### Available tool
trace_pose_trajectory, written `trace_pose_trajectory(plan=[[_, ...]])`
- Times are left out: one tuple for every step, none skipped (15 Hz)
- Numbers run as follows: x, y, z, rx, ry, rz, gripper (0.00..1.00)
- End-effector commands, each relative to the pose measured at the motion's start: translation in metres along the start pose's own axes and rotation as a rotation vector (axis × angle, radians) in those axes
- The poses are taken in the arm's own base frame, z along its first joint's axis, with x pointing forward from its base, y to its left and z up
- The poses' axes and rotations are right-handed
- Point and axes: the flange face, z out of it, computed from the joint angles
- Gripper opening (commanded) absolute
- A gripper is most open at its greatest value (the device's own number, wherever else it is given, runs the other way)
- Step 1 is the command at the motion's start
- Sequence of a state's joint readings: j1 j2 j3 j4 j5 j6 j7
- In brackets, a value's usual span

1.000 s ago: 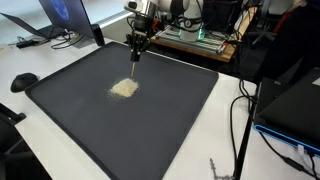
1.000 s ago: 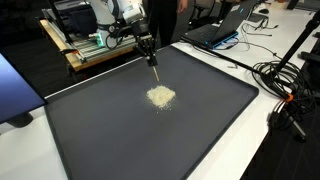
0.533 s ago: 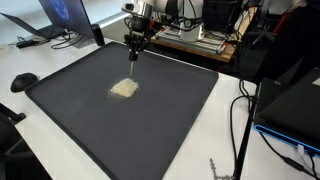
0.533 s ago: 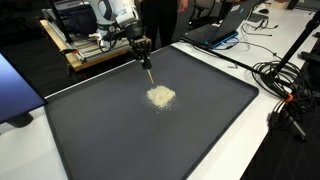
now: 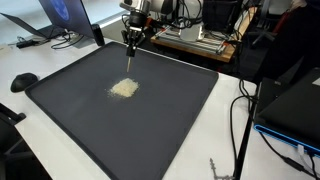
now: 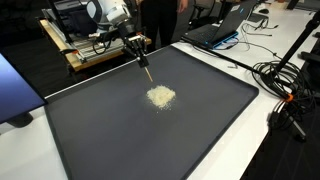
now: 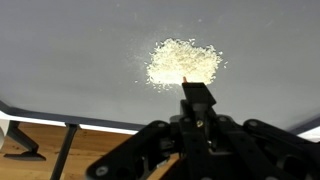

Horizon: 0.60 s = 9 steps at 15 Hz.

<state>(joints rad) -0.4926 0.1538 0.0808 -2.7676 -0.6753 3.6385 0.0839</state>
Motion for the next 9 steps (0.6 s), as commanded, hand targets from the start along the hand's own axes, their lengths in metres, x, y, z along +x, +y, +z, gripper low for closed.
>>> trace_pose_trajectory(plan=[[-0.004, 0.003, -0.009, 0.031, 0.038, -0.012, 0.03], [-0.004, 0.004, -0.011, 0.033, 0.041, -0.019, 0.03], [-0.005, 0.002, -0.011, 0.042, 0.043, -0.027, 0.03], [-0.005, 0.0, -0.011, 0.052, 0.039, -0.04, 0.03], [-0.005, -0.003, -0.012, 0.062, 0.04, -0.053, 0.03], [-0.004, -0.005, -0.013, 0.064, 0.036, -0.065, 0.03], [-0.003, -0.008, -0.013, 0.074, 0.036, -0.081, 0.03], [0.0, -0.012, -0.014, 0.075, 0.026, -0.096, 0.03], [0.002, -0.017, -0.014, 0.078, 0.013, -0.114, 0.03]])
